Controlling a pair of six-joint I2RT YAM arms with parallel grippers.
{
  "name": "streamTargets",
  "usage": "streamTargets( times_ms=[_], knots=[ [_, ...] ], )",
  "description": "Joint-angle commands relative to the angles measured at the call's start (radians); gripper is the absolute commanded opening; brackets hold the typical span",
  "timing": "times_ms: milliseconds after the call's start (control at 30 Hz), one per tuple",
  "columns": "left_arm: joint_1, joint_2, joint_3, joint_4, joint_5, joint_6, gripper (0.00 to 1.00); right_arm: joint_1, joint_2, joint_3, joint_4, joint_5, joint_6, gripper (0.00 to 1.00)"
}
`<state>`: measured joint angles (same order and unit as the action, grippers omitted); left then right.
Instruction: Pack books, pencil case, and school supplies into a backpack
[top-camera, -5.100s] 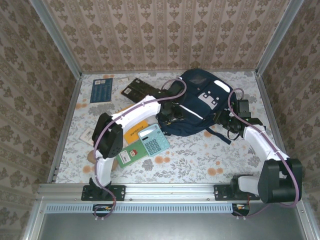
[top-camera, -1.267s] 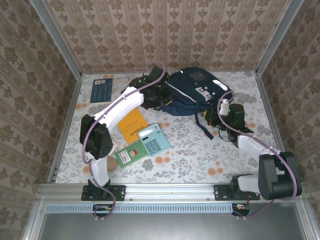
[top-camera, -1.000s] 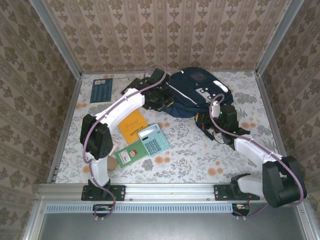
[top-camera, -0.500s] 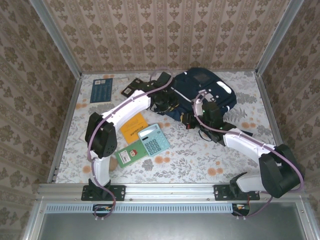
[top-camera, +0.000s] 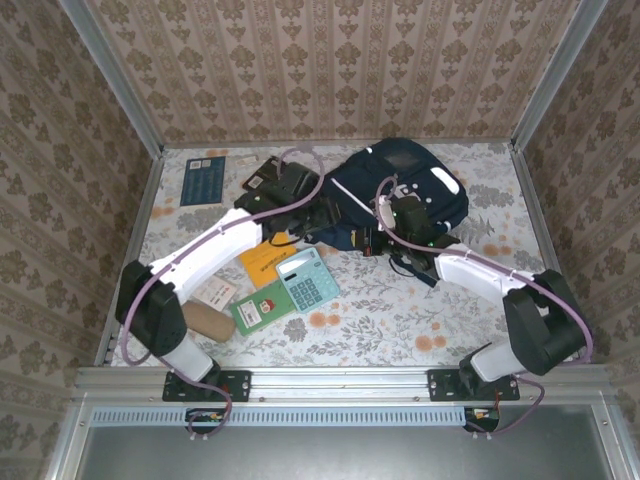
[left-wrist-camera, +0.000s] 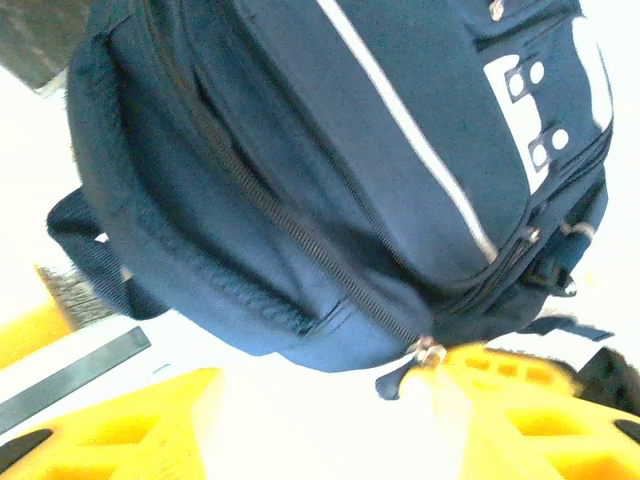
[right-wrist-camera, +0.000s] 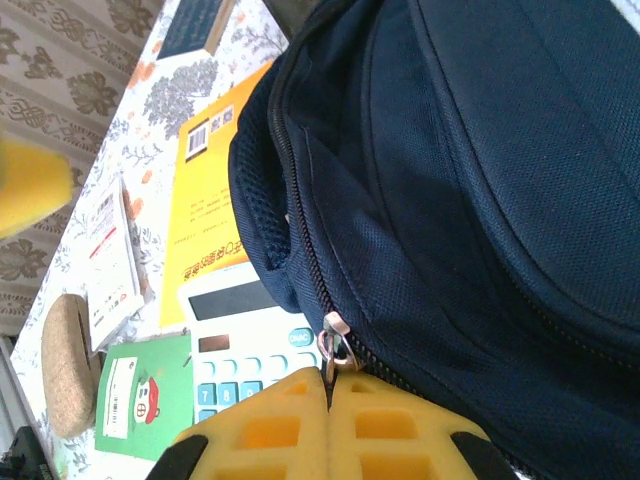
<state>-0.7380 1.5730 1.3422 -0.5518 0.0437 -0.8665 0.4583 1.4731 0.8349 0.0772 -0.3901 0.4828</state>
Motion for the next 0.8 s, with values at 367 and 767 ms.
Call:
streamTargets(
  times_ms=[367,767],
  knots=[
    [-0.1,0.013,-0.196,0.149,-0.023,0.268,0.45,-0.032,0.146,0.121,-0.03,-0.126,0.122,0.39],
    [-0.135,0.116,-0.131,0.199,-0.035,0.382,0.41,-0.085,0.067,0.064,-0.056,-0.077,0.202,0.45]
  ],
)
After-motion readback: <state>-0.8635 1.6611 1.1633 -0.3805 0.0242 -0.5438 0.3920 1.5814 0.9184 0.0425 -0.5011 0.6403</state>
